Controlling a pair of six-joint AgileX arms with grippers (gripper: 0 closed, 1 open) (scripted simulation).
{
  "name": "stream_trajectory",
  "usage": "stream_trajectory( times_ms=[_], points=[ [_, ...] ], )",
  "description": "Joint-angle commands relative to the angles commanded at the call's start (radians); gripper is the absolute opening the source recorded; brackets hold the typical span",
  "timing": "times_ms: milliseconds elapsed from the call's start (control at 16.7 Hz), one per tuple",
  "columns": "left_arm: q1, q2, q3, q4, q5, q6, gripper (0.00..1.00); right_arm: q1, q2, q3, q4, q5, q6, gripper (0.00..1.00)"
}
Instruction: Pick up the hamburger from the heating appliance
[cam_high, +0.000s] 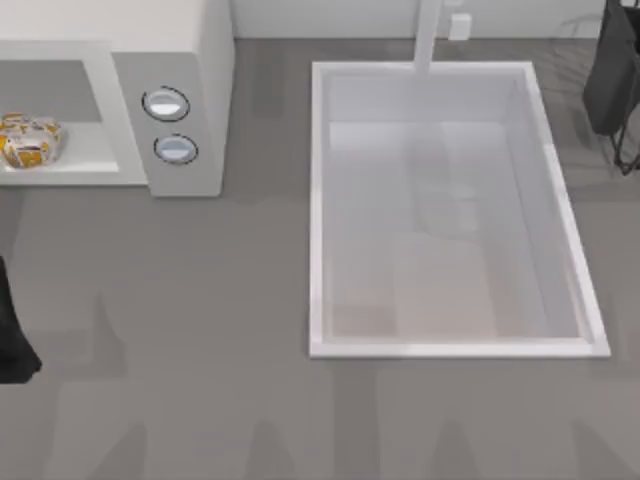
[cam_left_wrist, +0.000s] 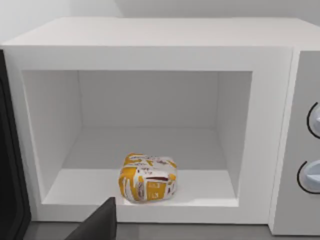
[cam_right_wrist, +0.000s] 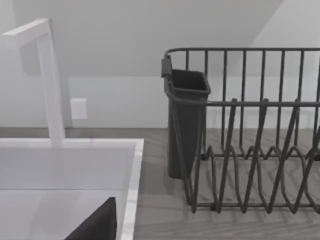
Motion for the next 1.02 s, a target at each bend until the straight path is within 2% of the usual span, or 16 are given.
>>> stream_trajectory(
  times_ms=[300,480,720,1020],
  points=[
    [0.000,0.009,0.003,0.005,0.001,0.000,1.00,0.000,0.000,0.000,0.000,0.000,0.000,1.00],
    [0.005,0.097,0.035,0.048,0.006,0.003,1.00,0.000,0.000,0.000,0.000,0.000,0.000,1.00],
    [0.017,0.340,0.123,0.167,0.022,0.009,1.00,0.000,0.000,0.000,0.000,0.000,0.000,1.00],
    [0.040,0.780,0.283,0.384,0.051,0.020,1.00,0.000,0.000,0.000,0.000,0.000,0.000,1.00]
  ],
)
